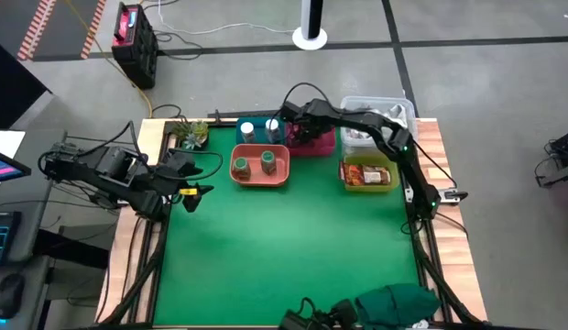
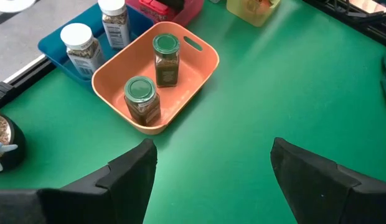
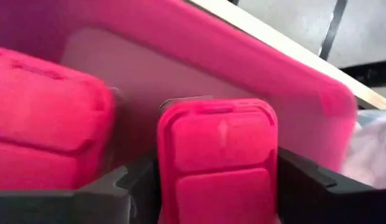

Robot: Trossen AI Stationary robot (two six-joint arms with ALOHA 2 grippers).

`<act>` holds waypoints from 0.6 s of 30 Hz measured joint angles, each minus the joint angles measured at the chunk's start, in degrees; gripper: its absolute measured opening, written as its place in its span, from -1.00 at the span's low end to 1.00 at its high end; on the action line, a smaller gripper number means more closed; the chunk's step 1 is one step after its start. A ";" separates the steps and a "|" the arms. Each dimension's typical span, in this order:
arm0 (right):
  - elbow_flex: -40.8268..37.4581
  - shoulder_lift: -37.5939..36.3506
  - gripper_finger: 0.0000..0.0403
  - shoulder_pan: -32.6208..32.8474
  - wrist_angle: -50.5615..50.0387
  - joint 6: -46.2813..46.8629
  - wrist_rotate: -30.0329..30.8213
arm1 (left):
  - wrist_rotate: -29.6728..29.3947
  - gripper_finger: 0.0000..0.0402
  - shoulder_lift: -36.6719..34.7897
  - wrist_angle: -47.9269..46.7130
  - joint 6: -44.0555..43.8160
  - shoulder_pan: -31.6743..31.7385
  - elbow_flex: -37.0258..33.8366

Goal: Sort spices by type
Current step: Put the red seasoning can into the pink bin

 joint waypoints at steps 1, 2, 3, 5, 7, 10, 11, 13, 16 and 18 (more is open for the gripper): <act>0.00 0.00 0.35 -0.24 -0.66 0.15 -0.11 | 0.02 0.50 0.00 0.00 0.00 0.00 0.00; 0.00 0.00 0.36 -0.40 -1.19 0.09 -0.28 | 0.02 0.50 -0.04 0.00 0.09 0.00 0.00; 0.00 0.00 0.38 -0.62 -1.37 0.08 -0.55 | 0.01 0.50 -0.04 0.00 0.36 0.00 0.00; 0.00 -0.01 0.41 -0.68 -1.78 0.00 -1.27 | 0.02 0.50 -0.04 0.00 0.73 0.00 0.00; 0.00 -0.02 0.44 -0.88 -2.02 -0.29 -1.78 | 0.02 0.50 -0.04 -0.01 0.87 0.00 0.00; 0.00 -0.04 0.50 -0.94 -2.08 -1.31 -3.93 | 0.02 0.50 -0.04 0.00 0.90 0.00 0.00; 0.00 -0.04 0.52 -0.94 -2.20 -1.70 -4.41 | 0.02 0.50 -0.04 -0.02 0.90 0.00 0.00; 0.00 -0.04 0.55 -0.74 -2.50 -1.90 -4.93 | 0.02 0.50 -0.04 -0.01 0.90 0.00 0.00; 1.03 -0.04 0.61 -0.49 -4.35 -3.09 -5.18 | 0.36 0.50 -0.04 -0.01 0.90 0.00 0.00; 2.64 -0.07 0.65 -0.33 -5.75 -3.39 -5.09 | 0.50 0.50 -0.04 -0.02 0.90 0.00 0.00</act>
